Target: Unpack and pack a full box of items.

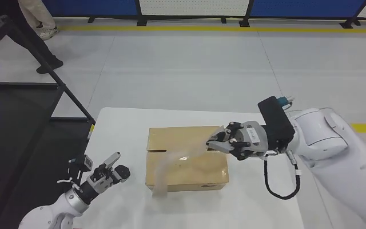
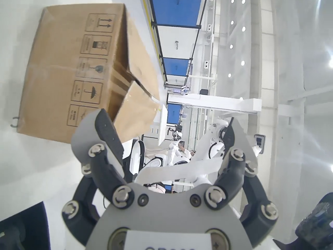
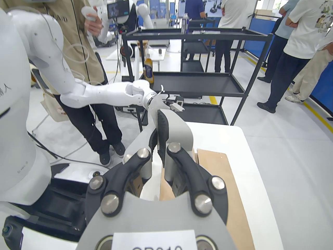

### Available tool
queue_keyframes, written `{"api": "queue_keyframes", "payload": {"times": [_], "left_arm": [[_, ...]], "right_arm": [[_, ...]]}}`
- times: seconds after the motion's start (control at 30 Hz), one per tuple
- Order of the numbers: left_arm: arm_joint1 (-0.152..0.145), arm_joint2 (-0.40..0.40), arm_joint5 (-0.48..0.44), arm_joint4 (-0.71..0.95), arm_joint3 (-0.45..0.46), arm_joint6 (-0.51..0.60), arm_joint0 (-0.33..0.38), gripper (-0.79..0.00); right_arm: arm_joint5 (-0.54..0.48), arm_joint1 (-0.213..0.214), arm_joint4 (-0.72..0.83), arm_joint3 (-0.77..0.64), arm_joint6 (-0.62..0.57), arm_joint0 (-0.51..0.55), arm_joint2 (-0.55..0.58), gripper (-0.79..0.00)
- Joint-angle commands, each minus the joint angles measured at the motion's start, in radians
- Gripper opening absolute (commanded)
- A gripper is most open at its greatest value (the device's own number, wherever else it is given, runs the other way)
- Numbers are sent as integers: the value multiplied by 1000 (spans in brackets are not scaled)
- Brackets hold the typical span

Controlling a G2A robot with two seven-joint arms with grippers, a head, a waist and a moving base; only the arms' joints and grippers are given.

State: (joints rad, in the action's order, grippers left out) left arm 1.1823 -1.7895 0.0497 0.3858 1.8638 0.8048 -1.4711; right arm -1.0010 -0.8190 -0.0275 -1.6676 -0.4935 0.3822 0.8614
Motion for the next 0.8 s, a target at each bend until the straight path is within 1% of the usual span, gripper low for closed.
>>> {"api": "queue_keyframes", "payload": {"times": [0.0, 0.37, 0.43, 0.63, 0.77], "left_arm": [[1, -5, -45, 11, 30, -18, -30, 0], [1, -7, -51, 11, 35, -23, -34, 0], [2, -2, -53, 9, 38, -28, -34, 0], [3, 88, -97, -10, 45, -31, -2, 0], [4, 130, -133, -13, 19, -31, 30, 0]], "right_arm": [[10, 0, 15, 0, -10, -1, -2, -785], [10, 0, 15, 0, -10, -1, -2, -785], [37, -3, 13, -23, 12, 14, -4, -785], [106, -26, 12, -44, 95, 11, -5, -785], [169, -44, 17, -62, 138, -2, -11, -785]]}}
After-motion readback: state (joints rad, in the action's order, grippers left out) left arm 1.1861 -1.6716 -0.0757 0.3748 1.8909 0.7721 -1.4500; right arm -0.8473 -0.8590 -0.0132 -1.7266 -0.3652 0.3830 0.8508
